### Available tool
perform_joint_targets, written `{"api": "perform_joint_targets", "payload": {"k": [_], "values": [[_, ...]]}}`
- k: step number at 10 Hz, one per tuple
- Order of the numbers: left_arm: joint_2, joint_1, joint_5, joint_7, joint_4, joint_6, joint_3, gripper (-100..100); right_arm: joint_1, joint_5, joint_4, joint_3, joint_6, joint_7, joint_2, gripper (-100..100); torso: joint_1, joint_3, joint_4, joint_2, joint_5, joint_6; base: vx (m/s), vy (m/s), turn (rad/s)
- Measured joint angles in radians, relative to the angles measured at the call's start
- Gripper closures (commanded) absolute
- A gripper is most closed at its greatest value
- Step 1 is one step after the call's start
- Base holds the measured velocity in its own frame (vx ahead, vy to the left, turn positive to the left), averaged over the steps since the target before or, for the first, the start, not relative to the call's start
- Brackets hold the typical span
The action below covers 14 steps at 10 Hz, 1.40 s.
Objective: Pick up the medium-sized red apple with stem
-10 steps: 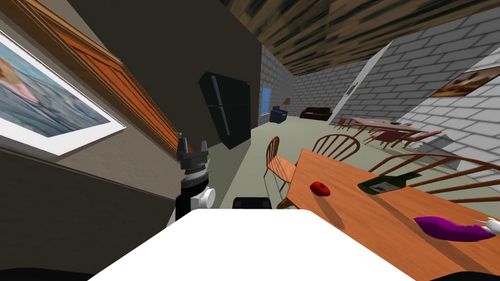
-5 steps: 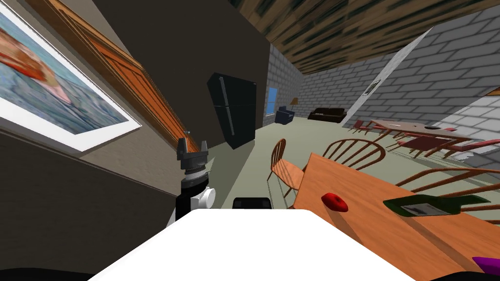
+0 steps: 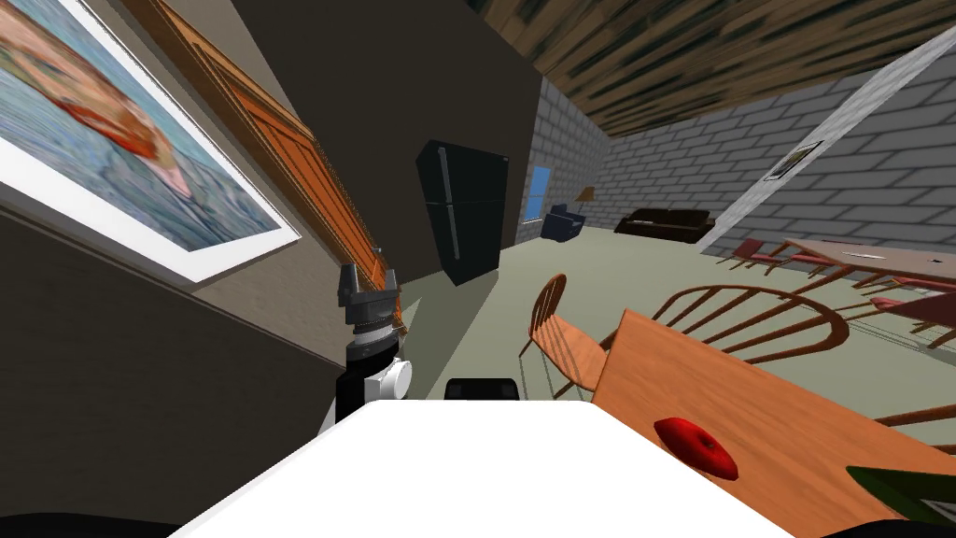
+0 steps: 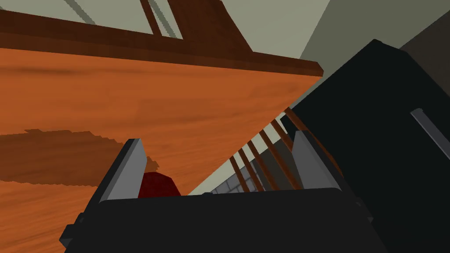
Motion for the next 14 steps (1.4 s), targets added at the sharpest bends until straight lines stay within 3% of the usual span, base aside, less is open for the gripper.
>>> {"api": "perform_joint_targets", "payload": {"k": [2,3,5,9,13,14], "values": [[0.0,0.0,0.0,0.0,0.0,0.0,0.0,0,0.03,-0.008,-0.025,-0.003,0.02,0.0,-0.019,-100,0.002,0.003,0.001,0.005,0.0,0.001,0.036,0.005,0.061],[0.0,0.0,0.0,0.0,0.0,0.0,0.0,0,0.023,-0.01,0.012,0.002,0.018,0.0,-0.029,-100,0.001,0.003,0.001,0.005,0.0,0.0,0.077,0.005,0.316],[0.0,0.0,0.0,0.0,0.0,0.0,0.0,0,0.061,-0.029,0.031,0.0,0.022,0.005,-0.074,-100,0.0,0.001,0.0,0.002,0.0,0.0,0.085,-0.017,0.135],[0.0,0.0,0.0,0.0,0.0,0.0,0.0,0,0.042,-0.036,0.13,0.009,-0.003,0.01,-0.095,-100,0.001,0.004,0.001,0.006,0.0,0.001,0.028,-0.008,0.082],[0.0,0.0,0.0,0.0,0.0,0.0,0.0,0,0.053,-0.059,0.202,0.009,-0.01,0.01,-0.153,-100,0.001,0.003,0.001,0.005,0.0,0.001,0.043,-0.013,0.125],[0.0,0.0,0.0,0.0,0.0,0.0,0.0,0,0.032,-0.058,0.247,0.016,-0.021,0.009,-0.158,-100,0.001,0.003,0.001,0.006,0.0,0.001,0.051,0.0,0.208]]}}
